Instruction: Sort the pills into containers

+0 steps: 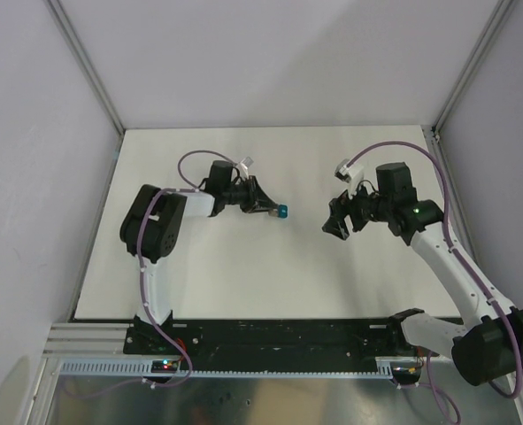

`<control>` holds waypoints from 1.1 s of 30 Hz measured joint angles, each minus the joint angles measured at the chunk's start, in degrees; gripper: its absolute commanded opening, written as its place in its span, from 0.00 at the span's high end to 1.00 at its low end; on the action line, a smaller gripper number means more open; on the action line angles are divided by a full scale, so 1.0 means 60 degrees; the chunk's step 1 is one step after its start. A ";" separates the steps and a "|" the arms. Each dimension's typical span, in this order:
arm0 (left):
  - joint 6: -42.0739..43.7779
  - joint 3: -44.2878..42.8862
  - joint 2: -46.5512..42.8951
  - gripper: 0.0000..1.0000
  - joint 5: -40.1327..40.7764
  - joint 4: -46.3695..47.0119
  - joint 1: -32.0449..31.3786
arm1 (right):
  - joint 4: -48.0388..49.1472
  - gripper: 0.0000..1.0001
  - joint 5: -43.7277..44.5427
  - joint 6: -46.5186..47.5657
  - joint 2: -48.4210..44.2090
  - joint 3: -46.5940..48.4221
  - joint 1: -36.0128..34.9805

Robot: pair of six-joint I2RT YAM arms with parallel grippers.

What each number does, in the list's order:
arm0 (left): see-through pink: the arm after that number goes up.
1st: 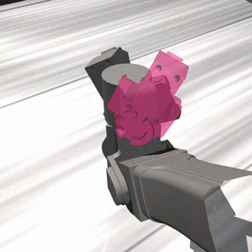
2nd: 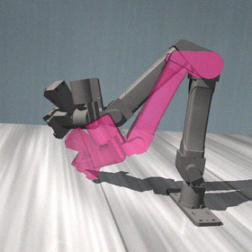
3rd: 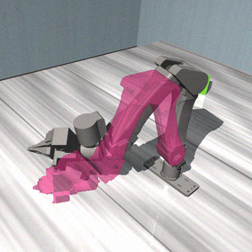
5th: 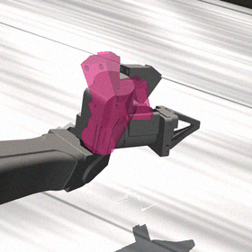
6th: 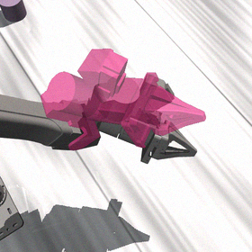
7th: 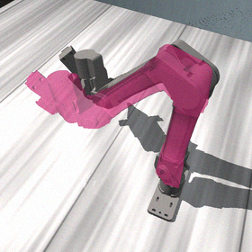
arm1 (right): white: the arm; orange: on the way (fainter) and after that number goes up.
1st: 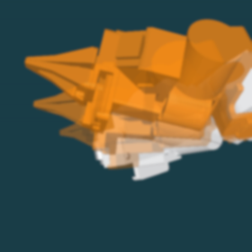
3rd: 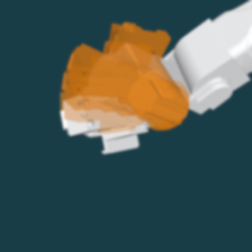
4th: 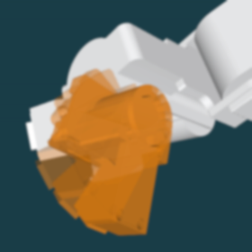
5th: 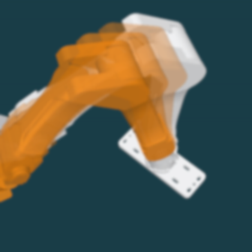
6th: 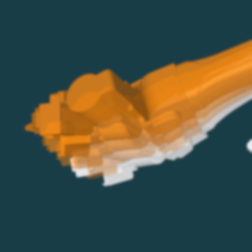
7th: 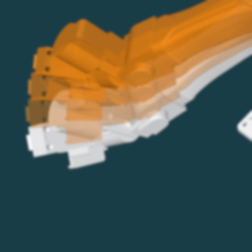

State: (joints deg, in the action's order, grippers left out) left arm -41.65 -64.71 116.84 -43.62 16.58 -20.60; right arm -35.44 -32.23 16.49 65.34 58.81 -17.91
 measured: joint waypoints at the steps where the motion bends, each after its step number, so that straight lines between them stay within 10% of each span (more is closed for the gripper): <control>1: -0.0069 0.0000 0.0073 0.96 0.0047 0.0000 0.0000 | 0.0062 0.21 0.0022 0.0000 -0.0044 -0.0036 0.0007; 33: -0.0470 0.0018 0.0404 0.67 0.0251 -0.0055 -0.0084 | 0.0539 0.21 0.0637 0.0098 -0.0131 -0.0430 -0.0350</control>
State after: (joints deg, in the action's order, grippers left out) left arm -44.47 -64.60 119.26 -42.11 16.25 -21.10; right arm -32.21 -28.40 17.08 64.55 56.23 -20.01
